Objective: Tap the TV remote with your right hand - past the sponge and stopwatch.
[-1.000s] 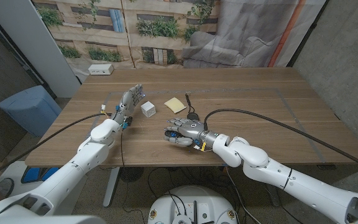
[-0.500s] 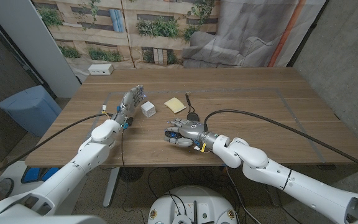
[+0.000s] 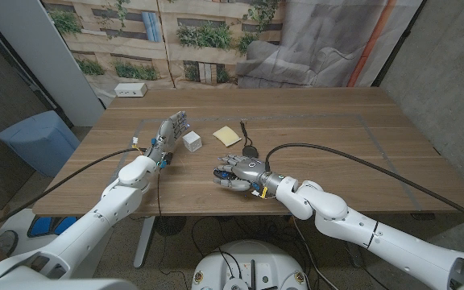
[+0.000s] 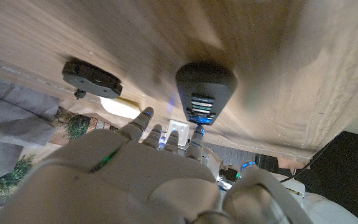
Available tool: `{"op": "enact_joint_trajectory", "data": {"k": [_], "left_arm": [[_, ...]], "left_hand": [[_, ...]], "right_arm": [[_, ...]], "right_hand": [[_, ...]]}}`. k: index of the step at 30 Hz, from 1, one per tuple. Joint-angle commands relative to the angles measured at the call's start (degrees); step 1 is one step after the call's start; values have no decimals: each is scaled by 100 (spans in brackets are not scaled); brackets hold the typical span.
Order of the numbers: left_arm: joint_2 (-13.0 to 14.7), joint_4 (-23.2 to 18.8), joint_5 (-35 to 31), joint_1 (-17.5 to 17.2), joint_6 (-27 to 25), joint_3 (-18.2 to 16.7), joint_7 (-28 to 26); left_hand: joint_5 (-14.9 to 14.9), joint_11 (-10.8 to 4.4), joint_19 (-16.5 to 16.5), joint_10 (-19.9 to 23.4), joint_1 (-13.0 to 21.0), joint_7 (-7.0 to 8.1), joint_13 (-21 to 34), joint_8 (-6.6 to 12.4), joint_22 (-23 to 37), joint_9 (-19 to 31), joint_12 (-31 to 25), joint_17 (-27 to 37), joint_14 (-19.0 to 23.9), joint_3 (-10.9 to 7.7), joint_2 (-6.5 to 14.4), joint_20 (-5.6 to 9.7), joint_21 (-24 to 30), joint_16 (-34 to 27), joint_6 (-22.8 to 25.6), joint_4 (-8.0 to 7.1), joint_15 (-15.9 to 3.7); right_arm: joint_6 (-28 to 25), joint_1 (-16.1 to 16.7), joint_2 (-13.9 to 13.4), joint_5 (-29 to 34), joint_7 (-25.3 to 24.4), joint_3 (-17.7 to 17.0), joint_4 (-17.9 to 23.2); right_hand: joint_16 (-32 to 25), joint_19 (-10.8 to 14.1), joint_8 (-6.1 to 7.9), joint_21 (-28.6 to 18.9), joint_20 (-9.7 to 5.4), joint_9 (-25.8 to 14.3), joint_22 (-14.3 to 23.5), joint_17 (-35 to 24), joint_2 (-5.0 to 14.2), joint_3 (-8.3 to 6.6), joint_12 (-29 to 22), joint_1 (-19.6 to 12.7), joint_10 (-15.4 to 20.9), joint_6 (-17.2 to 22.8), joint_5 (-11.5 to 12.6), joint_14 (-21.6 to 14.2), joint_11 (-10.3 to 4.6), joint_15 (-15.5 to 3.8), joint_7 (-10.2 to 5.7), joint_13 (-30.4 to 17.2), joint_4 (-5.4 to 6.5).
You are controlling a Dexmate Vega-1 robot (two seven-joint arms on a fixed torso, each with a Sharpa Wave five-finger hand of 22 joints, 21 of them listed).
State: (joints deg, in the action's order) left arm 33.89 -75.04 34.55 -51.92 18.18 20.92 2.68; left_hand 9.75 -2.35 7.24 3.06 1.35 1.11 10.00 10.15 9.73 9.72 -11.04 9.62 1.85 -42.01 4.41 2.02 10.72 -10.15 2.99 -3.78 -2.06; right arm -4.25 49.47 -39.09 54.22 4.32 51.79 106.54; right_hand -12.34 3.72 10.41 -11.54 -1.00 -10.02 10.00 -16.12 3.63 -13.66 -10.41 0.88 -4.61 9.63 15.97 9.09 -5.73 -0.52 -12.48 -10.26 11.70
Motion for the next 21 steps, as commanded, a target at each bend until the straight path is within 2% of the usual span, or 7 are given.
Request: {"op": "enact_joint_trajectory", "data": {"k": [1, 21], "left_arm": [[-18, 13, 9, 6, -14, 10, -7], [-77, 124, 3, 89, -10, 47, 28]], "left_hand": [[32, -12, 5, 34, -37, 13, 9, 29, 10, 25, 1, 11, 24, -27, 365, 13, 28, -5, 43, -30, -60], [32, -8, 11, 30, -35, 12, 10, 24, 10, 25, 5, 11, 33, -31, 365, 11, 30, -4, 41, -36, -56]], "right_arm": [[5, -4, 0, -148, 21, 0, -71], [59, -44, -14, -286, 15, 16, -130]], "right_hand": [[-58, 32, 13, -13, 10, -17, 24, -10, 742, 21, -23, 52, -9, 3, 50, 22, 12, 32, -16, -12, -7], [-76, 38, 5, -17, 24, -18, 24, -28, 739, 36, -26, 52, -23, -3, 66, 10, 6, 38, -16, -12, -7]]}}
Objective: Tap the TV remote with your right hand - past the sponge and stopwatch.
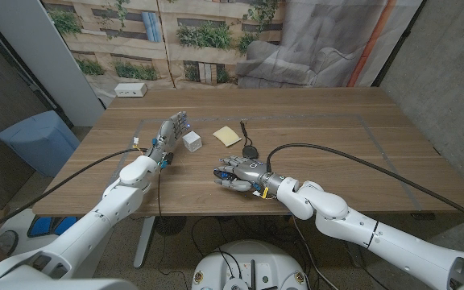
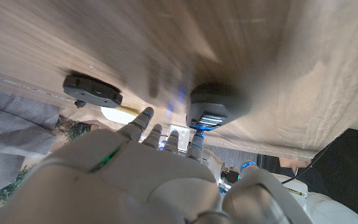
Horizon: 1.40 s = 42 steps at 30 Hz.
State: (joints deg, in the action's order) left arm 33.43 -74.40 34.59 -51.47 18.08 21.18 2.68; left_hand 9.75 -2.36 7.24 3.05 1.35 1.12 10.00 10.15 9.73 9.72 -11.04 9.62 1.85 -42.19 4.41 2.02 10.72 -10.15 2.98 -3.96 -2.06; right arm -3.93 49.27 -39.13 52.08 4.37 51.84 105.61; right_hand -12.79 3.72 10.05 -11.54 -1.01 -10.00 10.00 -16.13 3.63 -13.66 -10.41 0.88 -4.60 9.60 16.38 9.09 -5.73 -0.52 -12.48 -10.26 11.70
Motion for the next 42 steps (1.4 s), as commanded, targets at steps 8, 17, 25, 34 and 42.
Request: {"op": "enact_joint_trajectory", "data": {"k": [8, 17, 25, 34, 42], "left_arm": [[-41, 93, 10, 54, -6, 28, 47], [-46, 140, 30, 48, 15, 18, 66], [-24, 111, 27, 9, 38, -4, 39], [-25, 97, 31, -1, 50, -12, 33], [-47, 106, 43, 2, 39, -5, 29]], "left_hand": [[32, -12, 12, 30, -35, 13, 10, 24, 10, 25, 6, 11, 34, -12, 361, 6, 30, -3, 43, -20, -56], [31, -11, 13, 24, -37, 14, 11, 23, 10, 25, 9, 12, 32, -10, 358, 2, 30, -1, 41, -25, -49], [32, -8, 13, 26, -37, 8, 11, 24, 10, 25, 8, 12, 34, -11, 357, -3, 30, -1, 46, -28, -50], [32, 0, 13, 33, -36, 6, 11, 23, 10, 25, 6, 11, 35, -12, 357, 1, 29, -1, 47, -31, -46], [32, 0, 14, 27, -35, 7, 11, 23, 10, 25, 9, 11, 37, -12, 355, 1, 29, 0, 49, -32, -45]], "right_arm": [[27, -25, -3, -103, 1, 15, -39], [18, -50, 3, -154, 95, 23, -36], [52, -63, 7, -159, 44, 33, -70], [61, -65, -4, -191, 39, 22, -60], [85, -50, -43, -233, 28, -13, -23]], "right_hand": [[-36, 41, 41, -18, 25, -20, 23, -34, 738, 44, -30, 52, -24, 3, 32, 8, -2, 34, -16, -13, -8], [-41, 44, 47, -19, 28, -21, 23, -41, 737, 49, -29, 51, -31, 20, 38, 6, -2, 32, -15, -13, -8], [-42, 40, 37, -18, 24, -21, 22, -49, 736, 57, -22, 50, -64, 0, 45, 17, 18, 38, -15, -13, -9], [-48, 41, 33, -18, 27, -21, 22, -59, 736, 66, -28, 50, -63, -10, 54, 17, 9, 34, -15, -13, -10], [-53, 45, 32, -19, 28, -22, 21, -66, 736, 72, -32, 48, -61, -13, 60, 14, 7, 34, -15, -13, -11]]}}
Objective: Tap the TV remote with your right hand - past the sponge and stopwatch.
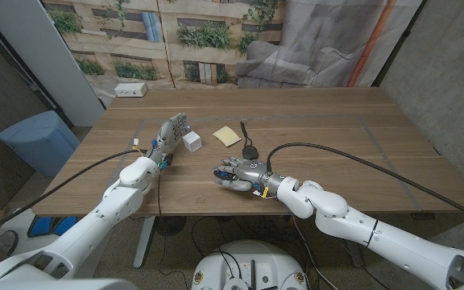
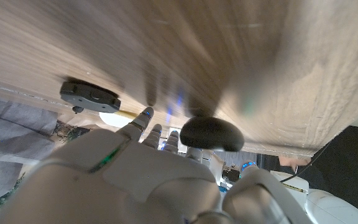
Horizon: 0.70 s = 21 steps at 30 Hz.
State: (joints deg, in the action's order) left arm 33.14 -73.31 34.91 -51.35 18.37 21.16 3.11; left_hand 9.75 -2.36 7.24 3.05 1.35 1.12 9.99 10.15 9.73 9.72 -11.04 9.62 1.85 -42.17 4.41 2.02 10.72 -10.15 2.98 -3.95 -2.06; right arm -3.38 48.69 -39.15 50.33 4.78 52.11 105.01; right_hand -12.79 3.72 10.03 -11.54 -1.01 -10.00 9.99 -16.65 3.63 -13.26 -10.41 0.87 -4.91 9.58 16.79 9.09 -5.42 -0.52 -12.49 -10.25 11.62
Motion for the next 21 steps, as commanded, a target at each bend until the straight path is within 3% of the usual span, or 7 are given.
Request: {"op": "enact_joint_trajectory", "data": {"k": [1, 21], "left_arm": [[-27, 4, 17, -12, 12, 0, -10], [-78, 4, 22, -30, 31, 10, -46]], "left_hand": [[32, -1, 14, 29, -35, 10, 11, 23, 10, 25, 9, 11, 33, -14, 354, -3, 29, 2, 49, -32, -47], [32, -15, 15, 27, -34, 13, 11, 22, 10, 25, 10, 11, 36, -14, 351, 2, 29, 2, 49, -36, -50]], "right_arm": [[22, 14, -50, -63, -9, -49, 53], [52, 67, -148, -162, 26, -190, 264]], "right_hand": [[-53, 45, 34, -19, 29, -22, 21, -14, 736, 32, -33, 48, -29, -10, 19, 13, -23, 34, -14, -14, -3], [-72, 88, 37, -31, 33, -23, 18, -33, 733, 46, -47, 42, -4, -7, 37, -9, -20, 23, -15, -14, -8]]}}
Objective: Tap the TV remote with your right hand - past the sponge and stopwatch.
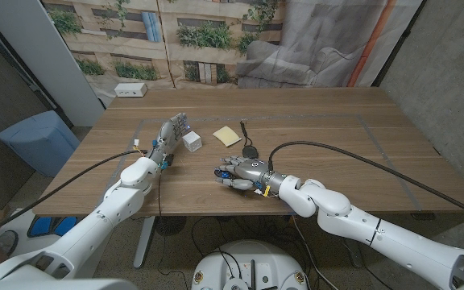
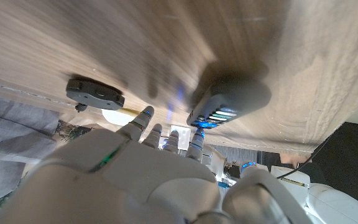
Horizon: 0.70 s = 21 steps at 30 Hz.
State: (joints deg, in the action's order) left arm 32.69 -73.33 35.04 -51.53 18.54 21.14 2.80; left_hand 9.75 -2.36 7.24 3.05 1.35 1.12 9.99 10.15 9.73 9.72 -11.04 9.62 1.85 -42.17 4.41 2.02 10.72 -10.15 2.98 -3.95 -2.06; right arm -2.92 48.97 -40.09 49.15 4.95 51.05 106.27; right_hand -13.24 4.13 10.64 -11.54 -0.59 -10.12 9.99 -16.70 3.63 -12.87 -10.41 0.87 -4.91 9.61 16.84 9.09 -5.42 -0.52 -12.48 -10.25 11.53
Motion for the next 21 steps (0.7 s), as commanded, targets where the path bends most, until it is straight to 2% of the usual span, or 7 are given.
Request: {"op": "enact_joint_trajectory", "data": {"k": [1, 16, 21], "left_arm": [[-37, 6, 6, -13, 16, 11, -24], [-103, 90, 76, -8, 115, -28, 9], [-93, 37, 168, -41, 122, -89, 32]], "left_hand": [[33, -13, 13, 28, -34, 12, 11, 22, 10, 25, 10, 11, 35, -15, 351, 0, 28, 2, 49, -36, -50], [33, -10, 17, 39, -31, 1, 12, 23, 10, 25, 7, 10, 38, -18, 352, -1, 29, 2, 56, -38, -46], [33, -7, 18, 35, -31, 3, 12, 22, 10, 25, 8, 10, 36, -18, 352, -1, 29, 3, 55, -37, -45]], "right_arm": [[-4, 49, -54, -44, -1, -96, 152], [-117, 55, -62, -87, -26, -333, 462], [-49, -36, -65, -243, 9, -442, 492]], "right_hand": [[-28, 48, -25, -31, -10, -10, 17, -30, 733, 7, -46, 42, -7, -10, 32, -10, -18, 24, -17, -15, 0], [-47, 99, -17, -45, -11, -11, 14, -40, 731, 13, -61, 36, 33, 4, 40, -48, -18, 15, -16, -14, -5], [-61, 158, -23, -62, -16, -11, 12, -44, 724, 16, -67, 31, 56, -10, 43, -82, -21, 13, -16, -14, -10]]}}
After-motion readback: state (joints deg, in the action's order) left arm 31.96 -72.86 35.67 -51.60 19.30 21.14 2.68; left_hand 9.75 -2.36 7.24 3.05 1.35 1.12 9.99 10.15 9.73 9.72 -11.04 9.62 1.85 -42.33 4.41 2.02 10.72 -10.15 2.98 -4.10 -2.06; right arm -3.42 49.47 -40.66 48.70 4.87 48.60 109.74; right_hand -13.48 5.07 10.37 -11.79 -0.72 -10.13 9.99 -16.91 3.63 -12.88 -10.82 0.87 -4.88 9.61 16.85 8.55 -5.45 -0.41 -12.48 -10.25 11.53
